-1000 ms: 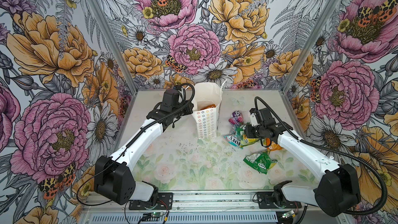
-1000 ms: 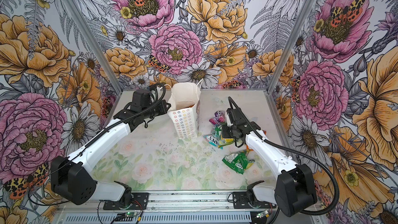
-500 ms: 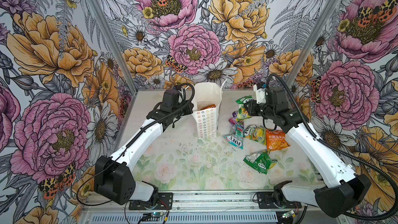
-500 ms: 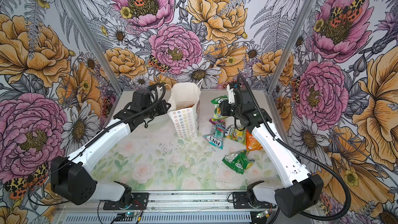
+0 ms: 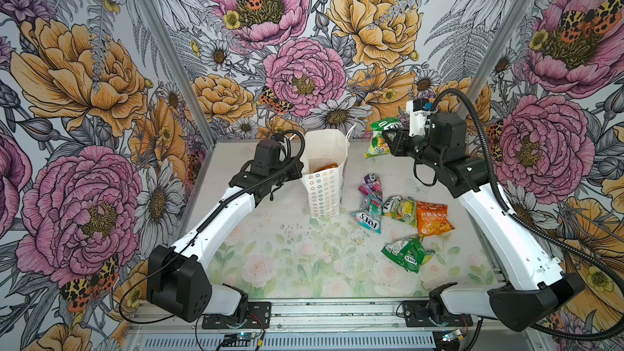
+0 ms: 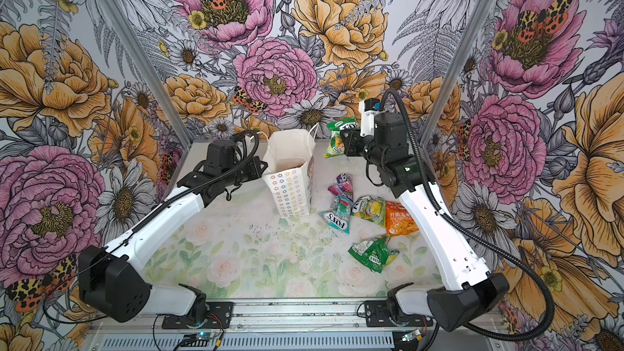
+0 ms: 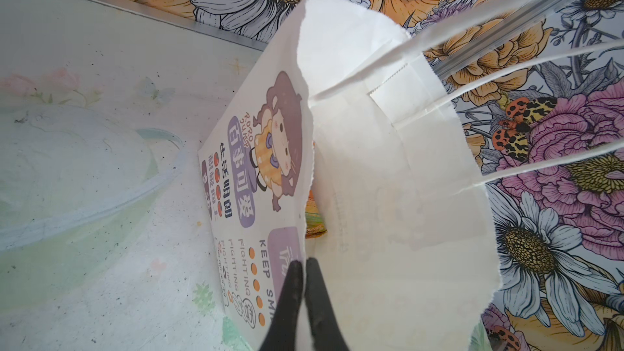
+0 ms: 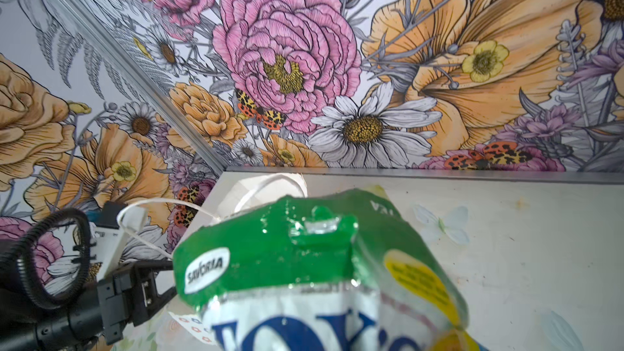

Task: Place the snacks into the paper bag
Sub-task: 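Lift the green FOX'S bag with the right gripper toward the bag's far side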

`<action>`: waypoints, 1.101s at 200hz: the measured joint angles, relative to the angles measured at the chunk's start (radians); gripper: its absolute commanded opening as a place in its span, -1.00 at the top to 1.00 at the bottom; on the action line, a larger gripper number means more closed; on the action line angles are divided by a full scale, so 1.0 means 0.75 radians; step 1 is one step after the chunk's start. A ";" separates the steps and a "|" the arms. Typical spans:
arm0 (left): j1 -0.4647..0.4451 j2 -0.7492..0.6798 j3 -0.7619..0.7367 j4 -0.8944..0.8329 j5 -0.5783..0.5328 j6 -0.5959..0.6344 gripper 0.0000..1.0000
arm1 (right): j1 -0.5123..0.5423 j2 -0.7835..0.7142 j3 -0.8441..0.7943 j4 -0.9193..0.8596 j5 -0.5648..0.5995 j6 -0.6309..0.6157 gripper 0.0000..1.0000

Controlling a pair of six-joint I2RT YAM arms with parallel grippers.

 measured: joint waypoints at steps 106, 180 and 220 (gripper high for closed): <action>-0.001 -0.001 -0.001 0.000 -0.001 -0.011 1.00 | 0.298 0.228 0.213 0.199 0.043 0.029 1.00; -0.009 -0.001 -0.001 0.001 -0.004 -0.025 1.00 | 0.338 0.297 0.189 0.400 0.195 0.213 1.00; -0.009 -0.001 -0.001 0.001 -0.006 -0.035 1.00 | 0.364 0.329 0.186 0.434 0.230 0.274 1.00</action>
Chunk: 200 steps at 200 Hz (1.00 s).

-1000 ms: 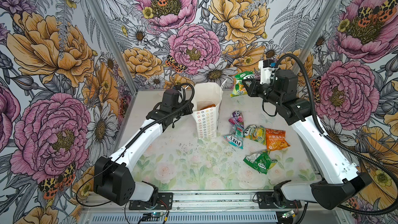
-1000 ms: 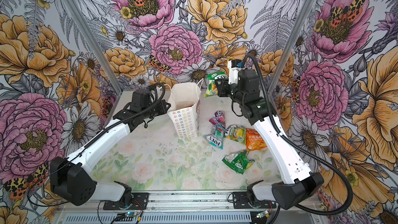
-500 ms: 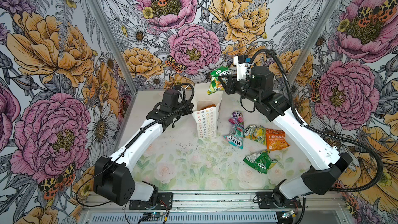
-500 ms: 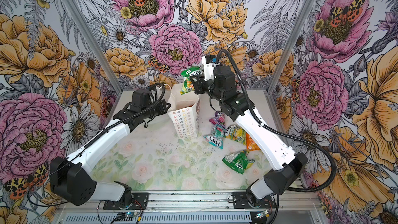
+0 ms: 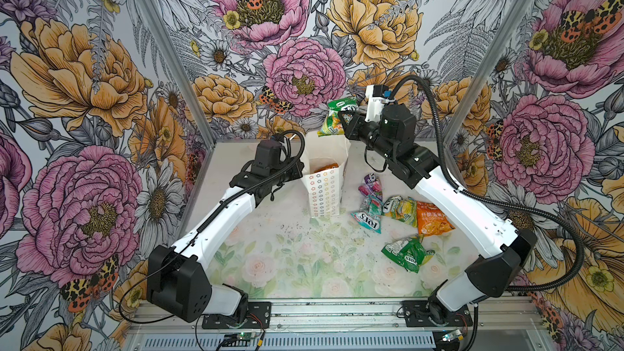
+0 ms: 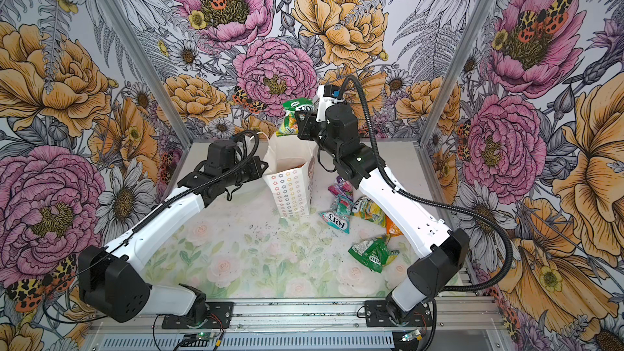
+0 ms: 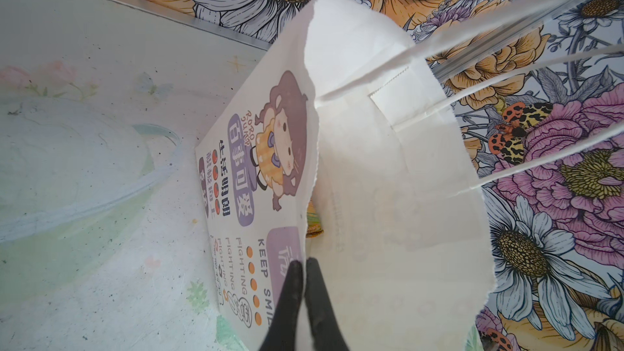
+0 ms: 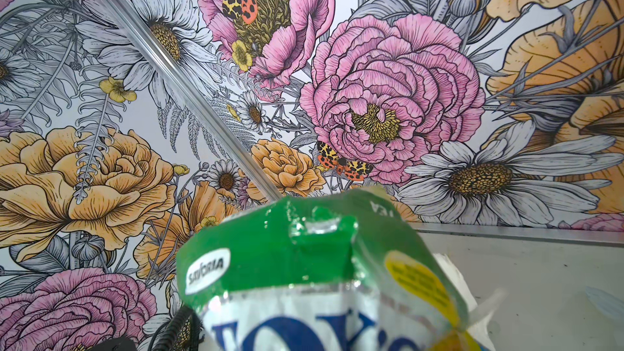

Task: Place the snacks into the paper bag
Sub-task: 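Lift the green FOX'S bag with the right gripper toward the bag's far side, then swing the green FOX'S bag over the paper bag opening with the right gripper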

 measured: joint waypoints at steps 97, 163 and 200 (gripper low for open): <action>-0.003 0.000 0.000 0.001 0.000 0.000 1.00 | 0.057 0.020 -0.031 0.122 0.005 0.052 1.00; -0.003 0.000 0.000 0.001 0.000 -0.004 1.00 | 0.106 0.022 -0.048 0.167 0.098 0.168 1.00; -0.004 0.000 0.000 0.001 0.000 -0.006 1.00 | 0.113 0.025 -0.075 0.178 0.179 0.232 1.00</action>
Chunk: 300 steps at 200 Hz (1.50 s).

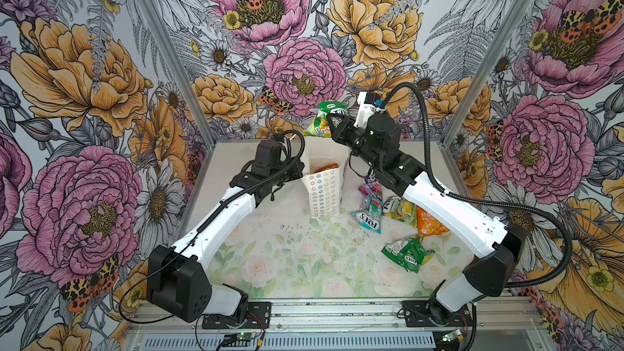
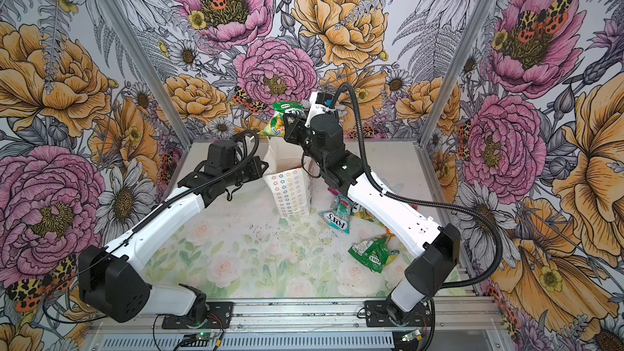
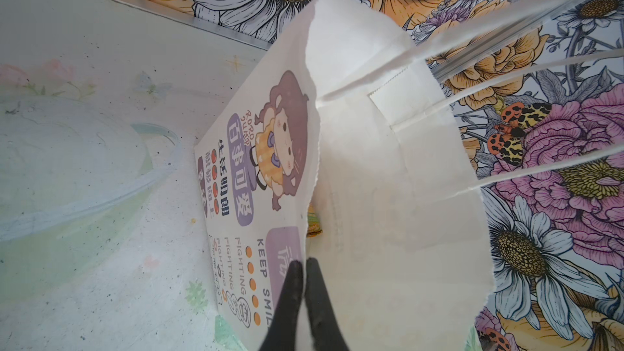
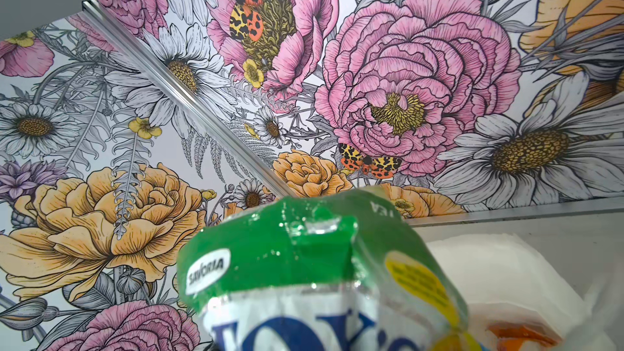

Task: Place the snacks into the paper bag
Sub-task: 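Swing the green FOX'S bag over the paper bag opening with the right gripper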

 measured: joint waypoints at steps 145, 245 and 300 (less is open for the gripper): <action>-0.005 0.000 -0.003 0.009 0.000 -0.004 1.00 | 0.007 0.089 -0.041 -0.196 0.128 0.127 1.00; -0.005 0.000 -0.003 0.009 0.000 -0.004 1.00 | 0.020 0.121 -0.043 -0.275 0.119 0.150 1.00; -0.005 0.000 -0.003 0.009 -0.004 -0.006 1.00 | 0.021 0.121 -0.042 -0.350 0.128 0.122 1.00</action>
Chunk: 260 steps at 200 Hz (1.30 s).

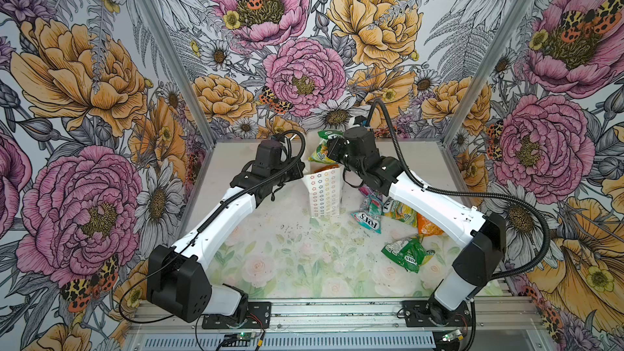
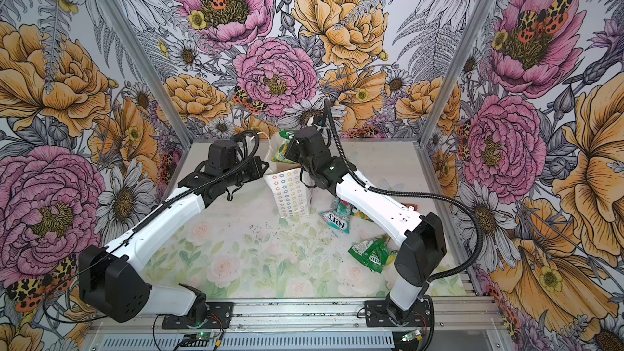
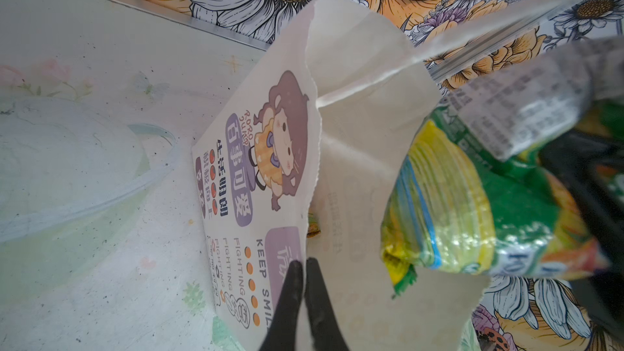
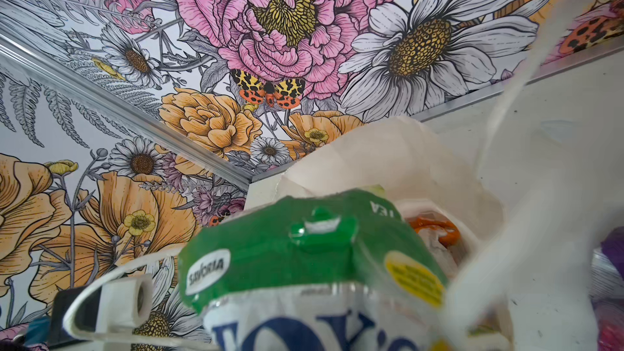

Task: Place the snacks into the paper bag
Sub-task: 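Lower the green FOX'S bag into the paper bag and open the right gripper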

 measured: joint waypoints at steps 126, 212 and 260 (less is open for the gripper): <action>0.000 0.000 -0.027 0.060 -0.054 -0.087 1.00 | 0.007 0.027 0.183 -0.281 -0.006 -0.090 0.93; 0.000 0.000 -0.027 0.060 -0.061 -0.095 1.00 | 0.007 0.082 0.205 -0.355 -0.034 -0.091 0.68; 0.000 0.000 -0.027 0.060 -0.062 -0.094 1.00 | 0.007 0.082 0.224 -0.363 -0.066 -0.120 0.14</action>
